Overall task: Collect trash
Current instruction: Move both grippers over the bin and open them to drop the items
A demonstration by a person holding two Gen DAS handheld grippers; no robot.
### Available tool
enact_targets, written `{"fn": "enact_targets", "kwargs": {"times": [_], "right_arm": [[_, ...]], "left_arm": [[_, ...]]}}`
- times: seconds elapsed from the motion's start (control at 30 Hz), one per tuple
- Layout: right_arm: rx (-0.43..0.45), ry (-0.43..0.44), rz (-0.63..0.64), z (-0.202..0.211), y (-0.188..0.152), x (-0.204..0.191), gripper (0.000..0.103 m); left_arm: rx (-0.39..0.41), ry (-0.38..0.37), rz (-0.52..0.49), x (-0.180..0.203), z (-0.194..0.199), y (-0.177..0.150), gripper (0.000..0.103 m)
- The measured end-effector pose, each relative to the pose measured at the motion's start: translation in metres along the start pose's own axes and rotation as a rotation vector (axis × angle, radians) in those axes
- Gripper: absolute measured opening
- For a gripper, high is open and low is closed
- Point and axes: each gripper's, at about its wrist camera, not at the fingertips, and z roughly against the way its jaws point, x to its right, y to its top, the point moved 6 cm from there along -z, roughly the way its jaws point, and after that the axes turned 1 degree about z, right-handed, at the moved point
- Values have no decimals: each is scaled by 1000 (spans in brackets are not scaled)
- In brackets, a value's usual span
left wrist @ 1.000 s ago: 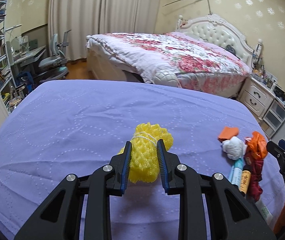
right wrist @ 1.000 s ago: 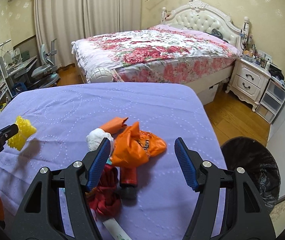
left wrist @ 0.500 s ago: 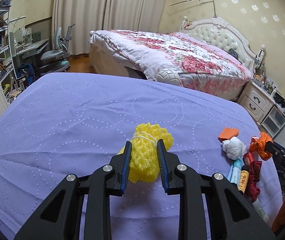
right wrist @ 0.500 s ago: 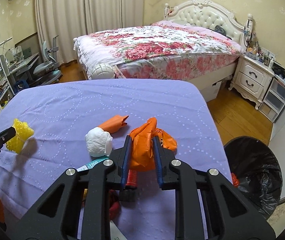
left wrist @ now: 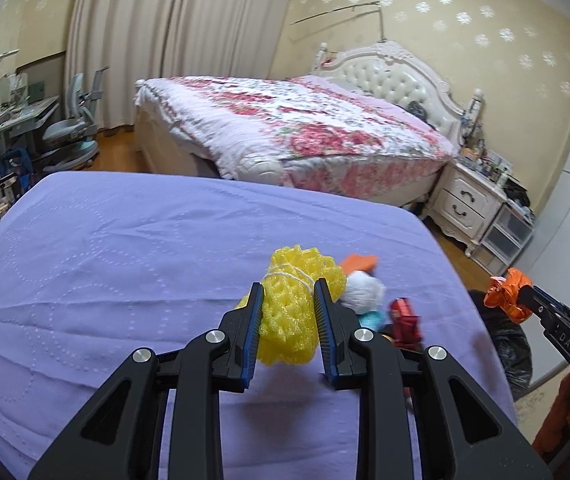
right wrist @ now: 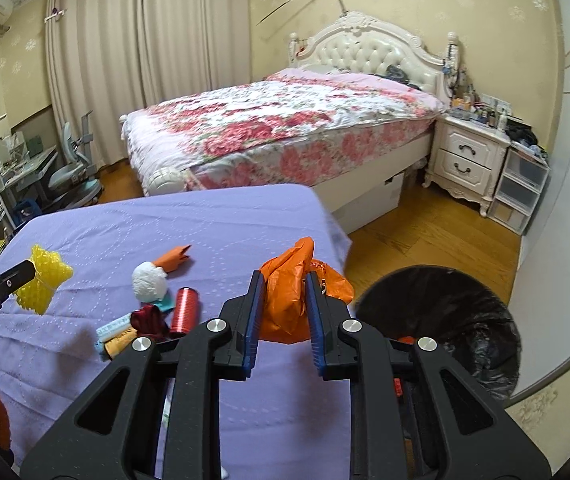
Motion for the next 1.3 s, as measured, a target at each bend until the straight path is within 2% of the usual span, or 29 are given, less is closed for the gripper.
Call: {"fn": "enact_targets", "kwargs": {"times": [0.4, 0.67, 0.93, 1.2, 1.3], "right_arm": [[46, -128, -67, 29, -10, 82, 21], [55, -176, -92, 30, -23, 120, 21], [44, -180, -156, 19, -30, 151, 21], [23, -198, -186, 3, -34, 165, 21], [19, -206, -202, 2, -36, 170, 21]], "left_arm": [[-26, -178, -139, 125, -6, -12, 27], [-43, -243, -236, 196, -26, -25, 27], [-68, -272, -282, 234, -48, -33, 27], [-111, -284, -330, 263, -74, -42, 27], [-133, -273, -341, 269, -87, -47, 33]]}}
